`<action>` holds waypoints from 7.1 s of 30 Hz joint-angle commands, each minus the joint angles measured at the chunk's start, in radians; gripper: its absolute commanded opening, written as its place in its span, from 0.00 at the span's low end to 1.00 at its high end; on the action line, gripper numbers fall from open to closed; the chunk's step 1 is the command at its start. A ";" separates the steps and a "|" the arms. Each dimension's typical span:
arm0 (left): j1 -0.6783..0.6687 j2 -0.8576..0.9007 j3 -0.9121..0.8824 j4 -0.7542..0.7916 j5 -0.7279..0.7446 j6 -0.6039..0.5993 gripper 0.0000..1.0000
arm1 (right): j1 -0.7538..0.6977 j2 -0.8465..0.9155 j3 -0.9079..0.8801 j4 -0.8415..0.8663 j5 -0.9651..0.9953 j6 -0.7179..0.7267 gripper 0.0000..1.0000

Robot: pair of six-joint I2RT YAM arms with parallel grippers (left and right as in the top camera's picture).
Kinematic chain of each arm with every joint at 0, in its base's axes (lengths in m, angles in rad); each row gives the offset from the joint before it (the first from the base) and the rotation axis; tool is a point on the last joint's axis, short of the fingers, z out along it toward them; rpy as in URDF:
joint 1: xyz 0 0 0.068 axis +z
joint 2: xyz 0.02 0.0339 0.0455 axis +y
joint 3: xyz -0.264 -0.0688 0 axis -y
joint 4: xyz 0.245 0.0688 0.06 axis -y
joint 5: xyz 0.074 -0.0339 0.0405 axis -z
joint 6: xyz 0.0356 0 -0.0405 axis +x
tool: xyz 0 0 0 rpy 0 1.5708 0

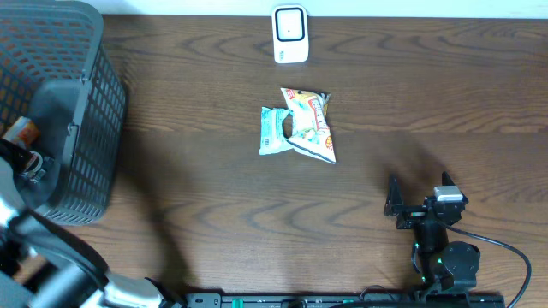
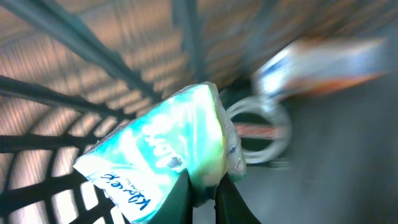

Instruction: Scan the item barcode

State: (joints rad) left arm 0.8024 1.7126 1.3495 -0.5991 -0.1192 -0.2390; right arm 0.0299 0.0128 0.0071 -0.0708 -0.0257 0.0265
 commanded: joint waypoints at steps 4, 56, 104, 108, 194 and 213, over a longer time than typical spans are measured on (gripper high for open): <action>0.003 -0.239 0.003 0.070 0.187 -0.060 0.07 | -0.004 -0.002 -0.001 -0.005 0.005 0.010 0.99; -1.070 0.130 0.002 0.140 0.268 -0.111 0.07 | -0.004 -0.002 -0.001 -0.005 0.005 0.010 0.99; -1.133 0.142 0.007 -0.060 0.600 -0.061 0.98 | -0.004 -0.002 -0.001 -0.005 0.005 0.010 0.99; -1.126 0.112 0.029 -0.080 0.603 -0.061 0.98 | -0.004 -0.002 -0.001 -0.005 0.005 0.010 0.99; -0.192 0.259 0.063 0.307 -0.275 0.661 0.99 | -0.004 -0.002 -0.001 -0.005 0.005 0.010 0.99; -0.250 0.266 0.062 0.385 -0.202 0.995 0.91 | -0.004 -0.002 -0.001 -0.005 0.005 0.010 0.99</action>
State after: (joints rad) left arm 0.5640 1.9751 1.3933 -0.2180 -0.3416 0.7048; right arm 0.0299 0.0128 0.0071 -0.0708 -0.0257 0.0265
